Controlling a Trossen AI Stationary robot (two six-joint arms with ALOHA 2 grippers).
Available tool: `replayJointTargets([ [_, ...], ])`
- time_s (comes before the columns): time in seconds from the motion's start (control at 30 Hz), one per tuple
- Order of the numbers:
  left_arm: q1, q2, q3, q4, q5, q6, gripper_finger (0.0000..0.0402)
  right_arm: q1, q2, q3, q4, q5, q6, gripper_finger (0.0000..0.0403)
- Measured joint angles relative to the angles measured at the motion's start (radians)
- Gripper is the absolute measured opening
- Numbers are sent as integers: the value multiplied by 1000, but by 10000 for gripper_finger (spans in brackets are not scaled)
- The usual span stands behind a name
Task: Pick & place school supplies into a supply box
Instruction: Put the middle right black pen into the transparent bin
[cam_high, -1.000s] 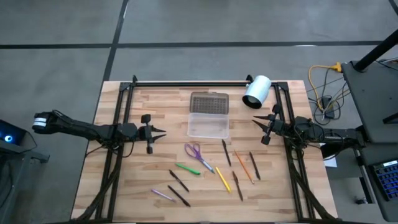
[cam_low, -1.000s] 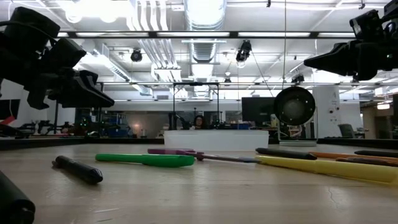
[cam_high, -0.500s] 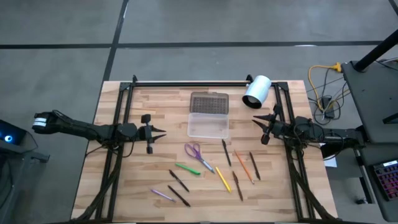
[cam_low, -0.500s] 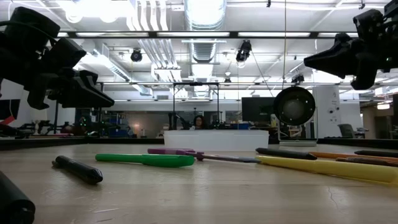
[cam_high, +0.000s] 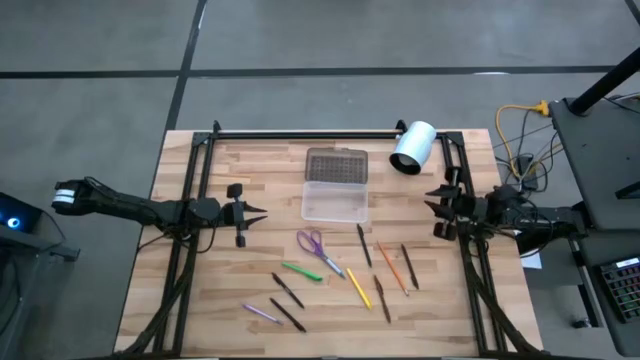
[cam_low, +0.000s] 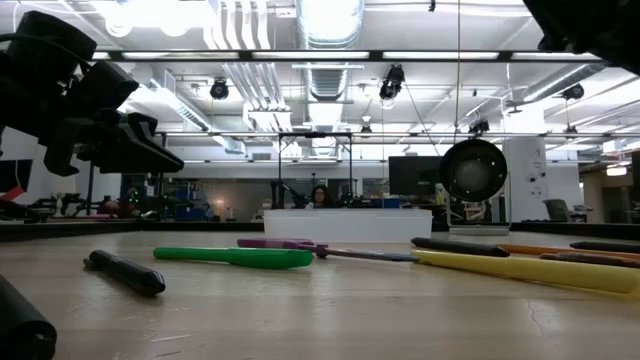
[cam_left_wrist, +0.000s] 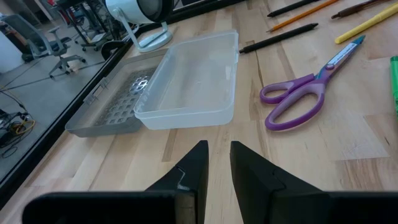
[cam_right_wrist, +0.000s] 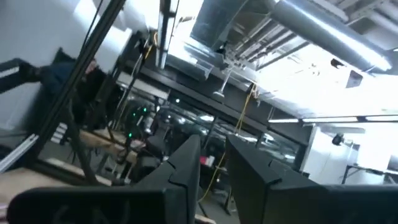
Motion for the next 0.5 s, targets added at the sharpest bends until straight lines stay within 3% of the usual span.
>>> replayJointTargets([
  [0.13,0,0,0,0,0,0,52,0,0,8,83,7,26,68],
  [0.23,0,0,0,0,0,0,52,0,0,57,84,76,68,68],
  [0.4,0,0,0,0,0,0,52,0,9,175,-12,213,186,68],
  [0.5,0,0,0,0,0,0,52,0,19,232,-68,222,263,68],
])
